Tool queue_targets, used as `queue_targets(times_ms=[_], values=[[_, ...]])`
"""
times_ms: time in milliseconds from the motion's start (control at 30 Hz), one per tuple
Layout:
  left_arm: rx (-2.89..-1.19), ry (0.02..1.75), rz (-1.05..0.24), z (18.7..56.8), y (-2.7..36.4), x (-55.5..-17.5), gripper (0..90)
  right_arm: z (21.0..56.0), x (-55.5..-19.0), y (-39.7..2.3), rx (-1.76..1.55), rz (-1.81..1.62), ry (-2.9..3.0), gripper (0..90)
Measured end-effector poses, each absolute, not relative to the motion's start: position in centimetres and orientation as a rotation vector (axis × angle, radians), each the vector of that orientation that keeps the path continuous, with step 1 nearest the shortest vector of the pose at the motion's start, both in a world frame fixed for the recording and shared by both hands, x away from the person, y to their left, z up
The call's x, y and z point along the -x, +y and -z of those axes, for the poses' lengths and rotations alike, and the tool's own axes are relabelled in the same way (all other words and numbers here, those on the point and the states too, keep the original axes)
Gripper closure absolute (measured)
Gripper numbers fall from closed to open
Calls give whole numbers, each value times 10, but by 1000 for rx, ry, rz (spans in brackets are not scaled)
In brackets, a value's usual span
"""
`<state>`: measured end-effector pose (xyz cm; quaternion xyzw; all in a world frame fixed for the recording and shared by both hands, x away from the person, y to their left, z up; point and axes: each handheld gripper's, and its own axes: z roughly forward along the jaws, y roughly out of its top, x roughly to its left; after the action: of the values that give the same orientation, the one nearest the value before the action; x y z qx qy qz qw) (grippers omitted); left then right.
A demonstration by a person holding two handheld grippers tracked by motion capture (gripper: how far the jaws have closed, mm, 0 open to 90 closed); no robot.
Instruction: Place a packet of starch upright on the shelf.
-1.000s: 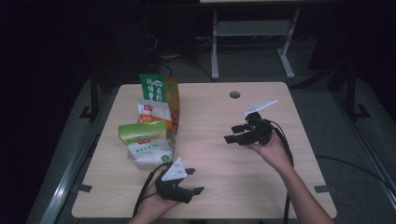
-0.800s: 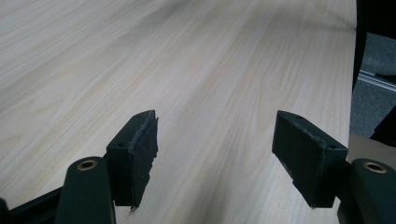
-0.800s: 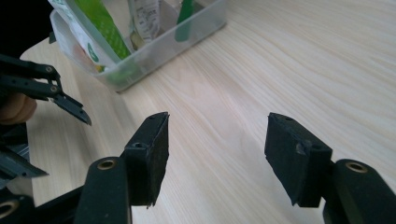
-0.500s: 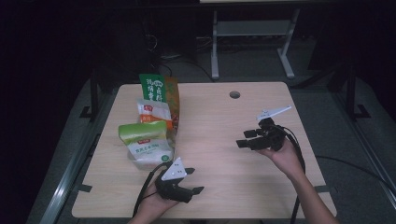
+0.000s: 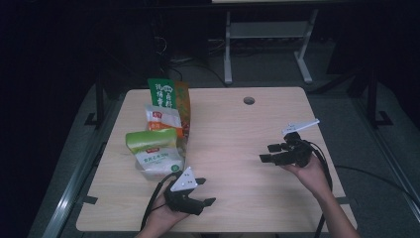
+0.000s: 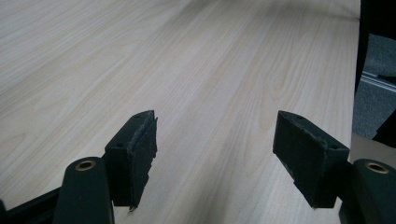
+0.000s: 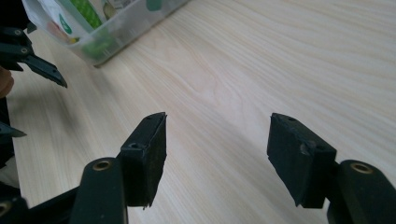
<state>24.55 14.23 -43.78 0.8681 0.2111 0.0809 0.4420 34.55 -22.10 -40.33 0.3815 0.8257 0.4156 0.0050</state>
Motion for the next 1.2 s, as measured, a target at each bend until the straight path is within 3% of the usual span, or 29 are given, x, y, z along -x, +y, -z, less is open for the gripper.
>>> queue_targets(times_ms=[1200], values=[[-2146,543,-188,438,147,-248,295,441,-295,-258,-1303,-1338,2520,351]])
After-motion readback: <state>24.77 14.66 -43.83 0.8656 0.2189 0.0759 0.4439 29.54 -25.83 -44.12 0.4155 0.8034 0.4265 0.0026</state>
